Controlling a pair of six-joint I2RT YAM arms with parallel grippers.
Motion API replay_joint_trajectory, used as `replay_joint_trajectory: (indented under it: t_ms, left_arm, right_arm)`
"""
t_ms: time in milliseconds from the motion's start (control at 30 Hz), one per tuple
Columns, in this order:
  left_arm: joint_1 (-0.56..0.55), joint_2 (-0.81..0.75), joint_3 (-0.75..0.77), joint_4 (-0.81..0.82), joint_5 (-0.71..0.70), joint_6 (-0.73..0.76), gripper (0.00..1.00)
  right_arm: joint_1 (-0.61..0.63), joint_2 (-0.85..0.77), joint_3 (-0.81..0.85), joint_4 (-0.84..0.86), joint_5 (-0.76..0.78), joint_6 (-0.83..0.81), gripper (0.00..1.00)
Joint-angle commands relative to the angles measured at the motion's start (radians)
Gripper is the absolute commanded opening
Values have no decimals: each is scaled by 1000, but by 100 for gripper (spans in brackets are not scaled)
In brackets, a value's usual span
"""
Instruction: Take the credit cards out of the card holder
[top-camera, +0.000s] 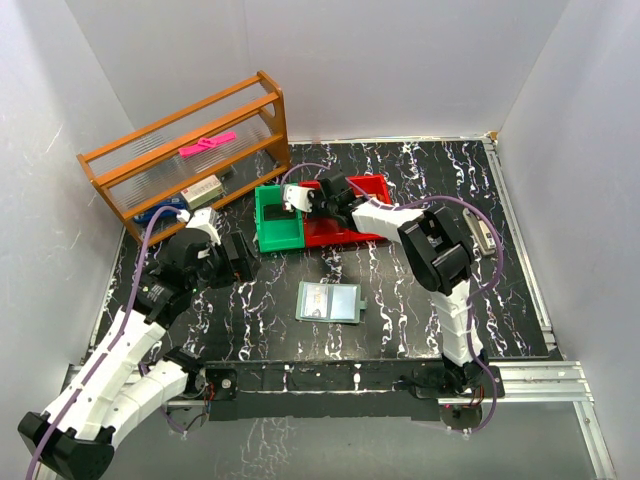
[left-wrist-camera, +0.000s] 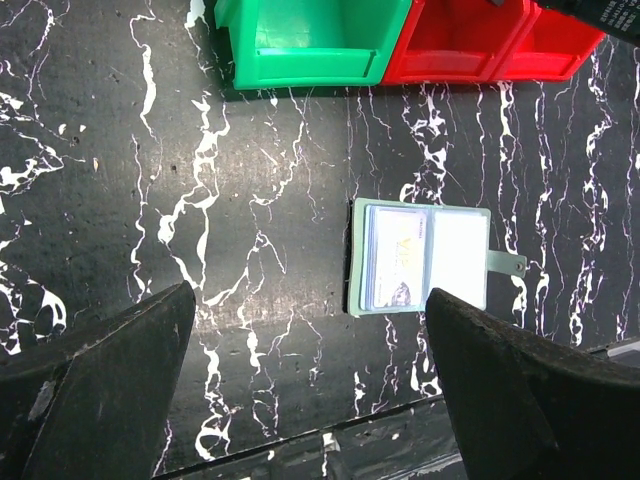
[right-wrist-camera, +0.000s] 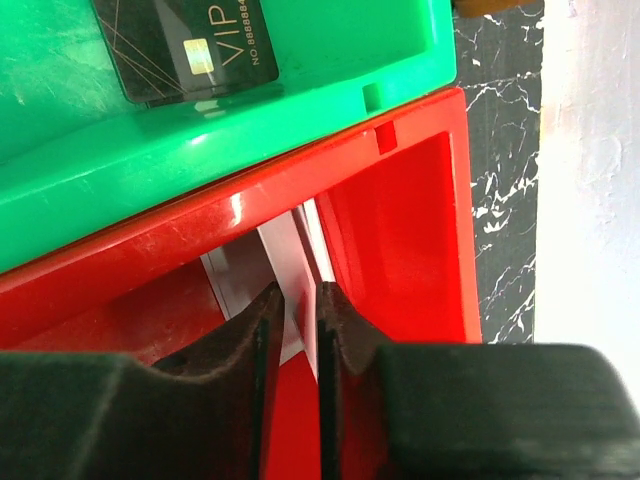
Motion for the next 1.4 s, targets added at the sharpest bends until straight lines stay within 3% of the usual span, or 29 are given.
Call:
replay_joint_trajectory:
  t_ms: [0, 167, 467, 567, 633, 733, 800, 900, 1033, 1167, 1367]
  left_arm:
    - [3, -18, 5, -19, 28, 16, 99]
    - [3, -1, 4, -18, 53, 16, 99]
    - [2, -3, 0, -26, 73, 9, 99]
    - [3, 3, -2, -18, 90, -5, 99]
    - [3, 9, -8, -10, 104, -17, 99]
    - [3, 16, -21, 10, 122, -45, 99]
    - [3, 17, -33, 24, 128, -66, 99]
    - [3, 16, -47, 43, 140, -99, 99]
    - [3, 29, -70, 70, 163, -139, 99]
    - [3, 63, -95, 111, 215, -178, 99]
    - [3, 81, -129, 181, 285, -219, 98]
  right_arm:
    - [-2, -39, 13, 19, -20, -12, 22]
    - [-2, -58, -6, 0, -24, -3, 33]
    - [-3, -119, -26, 45, -24, 92, 42]
    - [-5, -180, -39, 95, -17, 197, 43]
    - [-5, -245, -64, 137, -10, 317, 45]
    - [-7, -365, -130, 150, 18, 638, 58]
    - [-10, -456, -195, 127, 55, 884, 62]
    - [-16, -582, -282, 12, 37, 1184, 62]
    - [-17, -707, -453, -41, -163, 1518, 59]
    - [-3, -804, -753, 188, -325, 1873, 49]
    - [90, -893, -862, 59, -191, 1957, 44]
